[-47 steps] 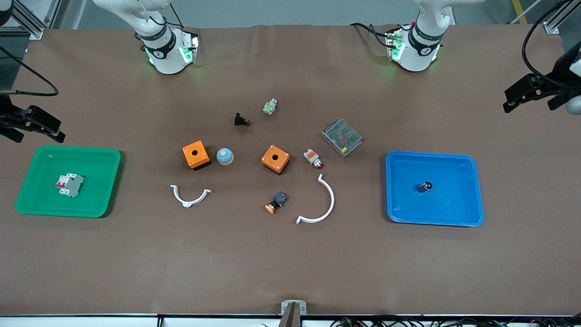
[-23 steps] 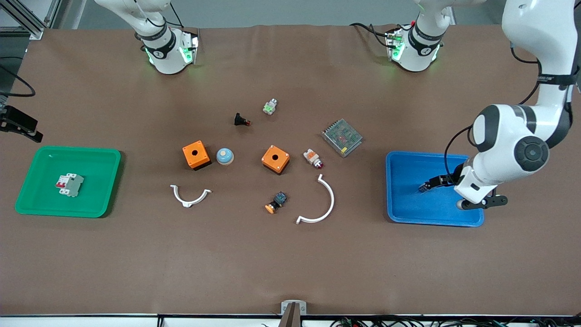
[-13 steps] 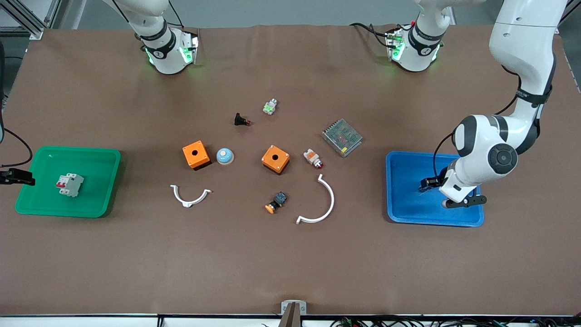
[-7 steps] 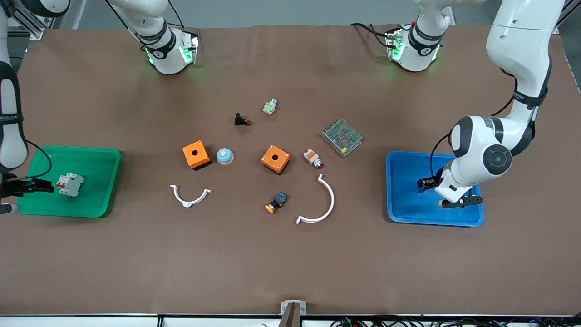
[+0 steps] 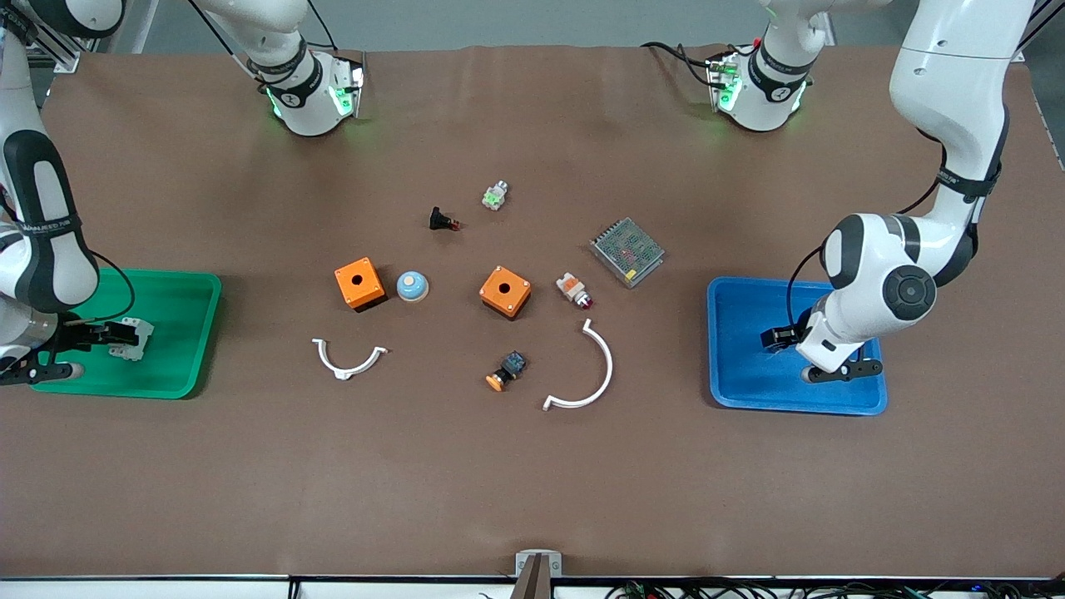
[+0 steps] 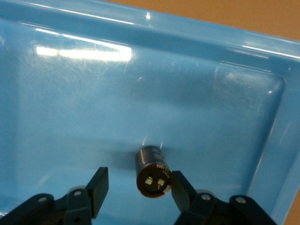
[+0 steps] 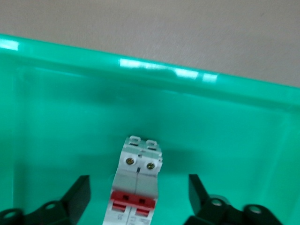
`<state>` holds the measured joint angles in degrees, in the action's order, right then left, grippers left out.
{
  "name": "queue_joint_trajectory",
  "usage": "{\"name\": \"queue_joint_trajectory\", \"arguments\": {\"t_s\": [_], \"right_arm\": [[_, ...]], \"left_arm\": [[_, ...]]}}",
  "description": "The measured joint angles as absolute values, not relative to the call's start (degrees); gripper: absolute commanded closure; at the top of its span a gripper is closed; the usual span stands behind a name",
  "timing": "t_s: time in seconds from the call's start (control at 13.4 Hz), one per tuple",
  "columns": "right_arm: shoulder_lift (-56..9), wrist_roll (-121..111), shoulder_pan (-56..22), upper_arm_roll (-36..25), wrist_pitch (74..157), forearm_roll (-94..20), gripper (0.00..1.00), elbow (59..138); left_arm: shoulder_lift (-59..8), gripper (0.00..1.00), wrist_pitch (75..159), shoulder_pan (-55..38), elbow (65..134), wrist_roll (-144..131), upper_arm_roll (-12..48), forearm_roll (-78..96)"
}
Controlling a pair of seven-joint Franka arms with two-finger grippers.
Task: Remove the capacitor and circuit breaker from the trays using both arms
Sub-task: 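Lower the left gripper to the capacitor while the right gripper lowers to the breaker, then grasp and lift the breaker with the right gripper while the left gripper grasps the capacitor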
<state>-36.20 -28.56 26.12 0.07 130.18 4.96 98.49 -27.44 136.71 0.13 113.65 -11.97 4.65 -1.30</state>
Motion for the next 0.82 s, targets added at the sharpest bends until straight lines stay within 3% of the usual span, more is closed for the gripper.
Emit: {"name": "queue_joint_trajectory", "arguments": {"t_s": [0.15, 0.37, 0.67, 0.82], "right_arm": [[-36.2, -24.45, 26.12, 0.2, 130.23, 4.63, 0.34, 99.66], [-36.16, -22.06, 26.12, 0.37, 130.73, 4.63, 0.42, 99.82], [-35.91, -21.93, 26.11, 0.47, 130.95, 4.63, 0.68, 98.9], [-35.84, -21.92, 26.09, 0.53, 130.93, 4.63, 0.77, 98.35]], "left_arm": [[-27.43, 0.36, 136.71, 0.14, 113.46, -11.97, 4.66, -1.3], [-27.31, 0.36, 136.71, 0.14, 113.24, -11.97, 4.66, -1.3], [-27.25, 0.36, 136.71, 0.15, 113.05, -11.97, 4.67, -1.3], [-27.23, 0.37, 136.71, 0.14, 112.84, -11.97, 4.68, -1.3]]}}
